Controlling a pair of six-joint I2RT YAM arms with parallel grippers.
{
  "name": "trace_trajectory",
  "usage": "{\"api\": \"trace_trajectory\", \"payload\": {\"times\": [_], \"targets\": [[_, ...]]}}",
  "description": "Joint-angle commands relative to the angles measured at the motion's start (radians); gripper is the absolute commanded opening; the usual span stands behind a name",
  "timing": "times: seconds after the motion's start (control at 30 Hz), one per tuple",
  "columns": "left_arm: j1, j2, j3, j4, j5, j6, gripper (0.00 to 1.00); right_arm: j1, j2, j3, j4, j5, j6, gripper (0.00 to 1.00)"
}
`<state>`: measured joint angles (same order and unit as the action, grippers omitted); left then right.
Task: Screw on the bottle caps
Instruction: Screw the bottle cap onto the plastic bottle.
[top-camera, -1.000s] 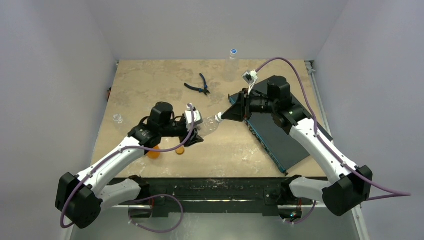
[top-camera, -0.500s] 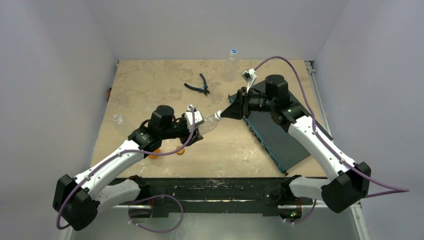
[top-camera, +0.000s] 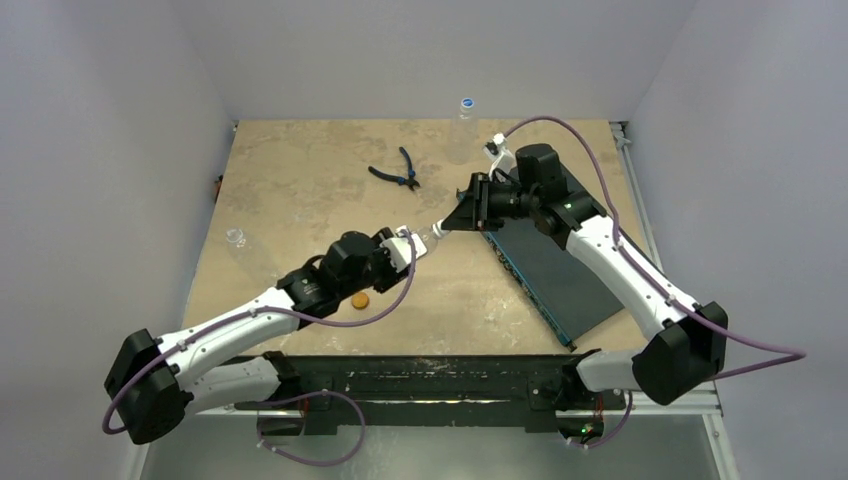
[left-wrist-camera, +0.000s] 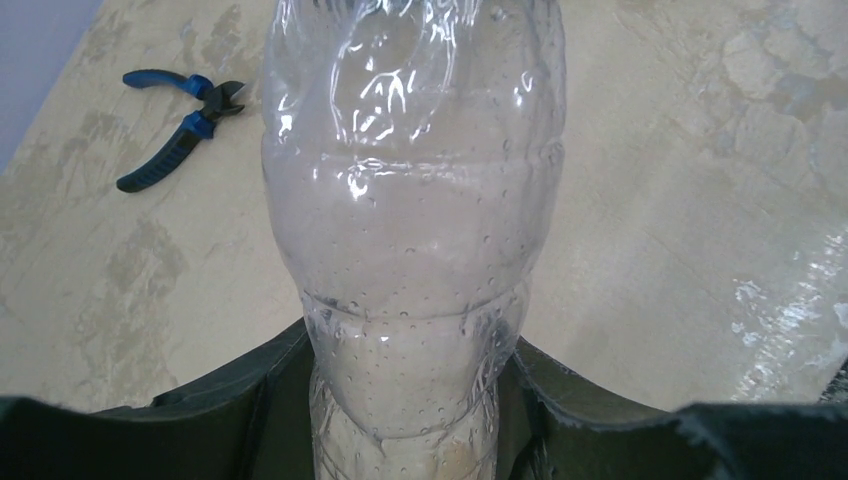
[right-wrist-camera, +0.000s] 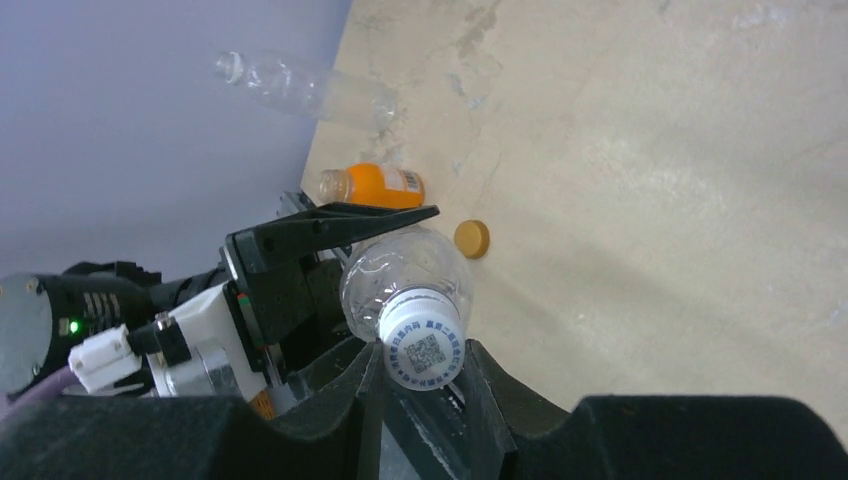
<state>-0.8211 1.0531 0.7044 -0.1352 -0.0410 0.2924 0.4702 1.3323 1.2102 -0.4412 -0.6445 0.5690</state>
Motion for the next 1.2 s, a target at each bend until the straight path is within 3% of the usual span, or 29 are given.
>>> {"api": "trace_trajectory", "payload": {"times": [0.0,0.53,0.77,1.17], "targets": [[-0.071,0.012,0.005,0.504,-0.124,0.028,0.0,0.067,0.055,-0.018,-0.141,-0.003,0.14,0.15],[-0.108,0.199,-0.274,1.123,-0.297,0.023,0.0,0.068,0.161,0.115,-0.296,0.141,0.236,0.13],[-0.11,0.286,-0.325,1.267,-0.293,-0.01,0.0,0.089,0.185,0.158,-0.328,0.218,0.264,0.16],[-0.11,0.379,-0.344,1.351,-0.27,-0.045,0.0,0.104,0.188,0.236,-0.382,0.325,0.263,0.21]]}}
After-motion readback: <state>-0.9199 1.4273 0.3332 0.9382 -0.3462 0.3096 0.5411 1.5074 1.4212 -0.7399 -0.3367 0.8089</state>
